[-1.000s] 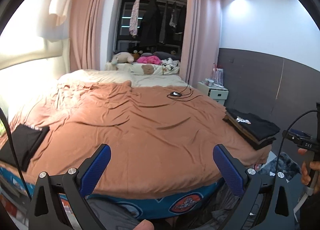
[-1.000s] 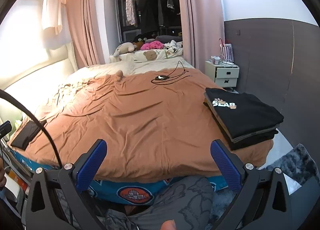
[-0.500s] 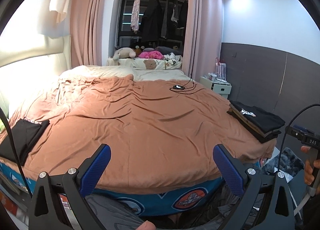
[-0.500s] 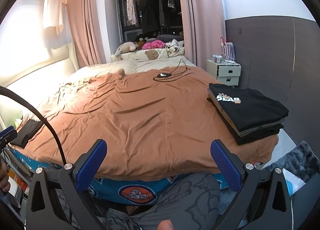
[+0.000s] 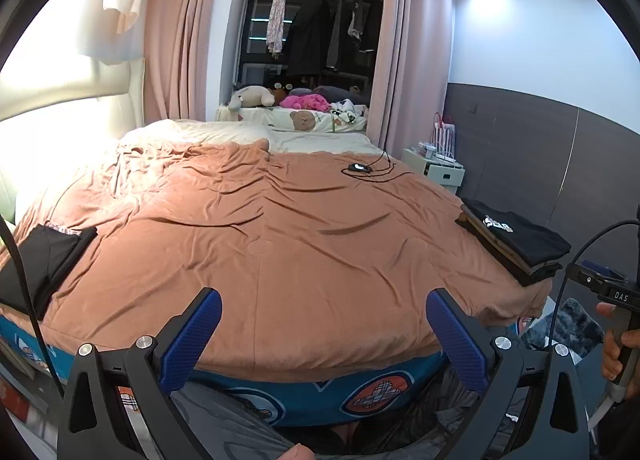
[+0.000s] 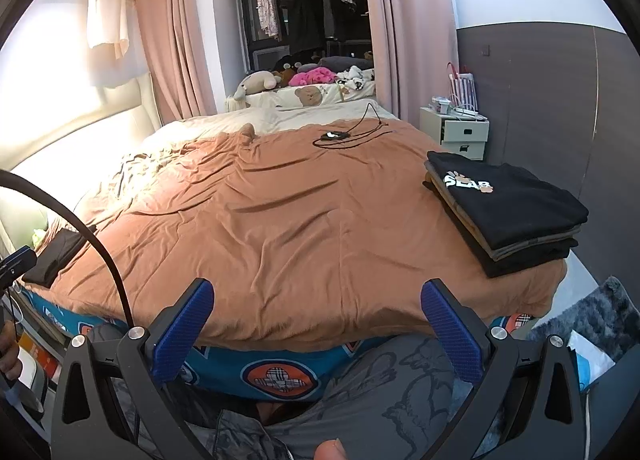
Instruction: Fold small clothes
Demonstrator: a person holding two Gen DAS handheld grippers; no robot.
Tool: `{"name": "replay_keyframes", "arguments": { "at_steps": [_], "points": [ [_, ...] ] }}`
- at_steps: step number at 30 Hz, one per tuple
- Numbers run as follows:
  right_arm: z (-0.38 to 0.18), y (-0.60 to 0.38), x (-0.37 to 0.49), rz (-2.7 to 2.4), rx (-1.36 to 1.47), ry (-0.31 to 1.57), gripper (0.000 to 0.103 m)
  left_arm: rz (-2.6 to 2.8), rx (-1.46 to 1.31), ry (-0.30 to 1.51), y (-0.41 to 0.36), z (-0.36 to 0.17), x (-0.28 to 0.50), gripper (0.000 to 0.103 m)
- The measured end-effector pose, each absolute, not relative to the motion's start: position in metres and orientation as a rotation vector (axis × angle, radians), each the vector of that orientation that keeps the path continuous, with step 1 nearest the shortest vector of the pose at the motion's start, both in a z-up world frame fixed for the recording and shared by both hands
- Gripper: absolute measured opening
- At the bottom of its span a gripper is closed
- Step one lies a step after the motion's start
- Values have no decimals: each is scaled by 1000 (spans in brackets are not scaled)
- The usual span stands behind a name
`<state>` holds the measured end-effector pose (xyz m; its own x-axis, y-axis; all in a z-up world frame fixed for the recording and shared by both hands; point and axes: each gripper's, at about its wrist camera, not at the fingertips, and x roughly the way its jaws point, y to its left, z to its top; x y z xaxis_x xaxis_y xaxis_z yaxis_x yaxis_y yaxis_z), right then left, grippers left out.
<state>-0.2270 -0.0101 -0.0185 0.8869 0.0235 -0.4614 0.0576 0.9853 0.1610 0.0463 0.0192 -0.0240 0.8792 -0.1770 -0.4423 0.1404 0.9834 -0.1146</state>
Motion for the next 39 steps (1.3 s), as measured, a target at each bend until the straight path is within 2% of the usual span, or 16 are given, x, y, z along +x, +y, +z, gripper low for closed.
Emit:
{"name": "replay_keyframes", "arguments": {
  "at_steps": [39],
  "points": [
    [-18, -7, -239, -18, 158, 464, 103, -216, -75, 458, 10, -18, 33, 103]
  ]
}}
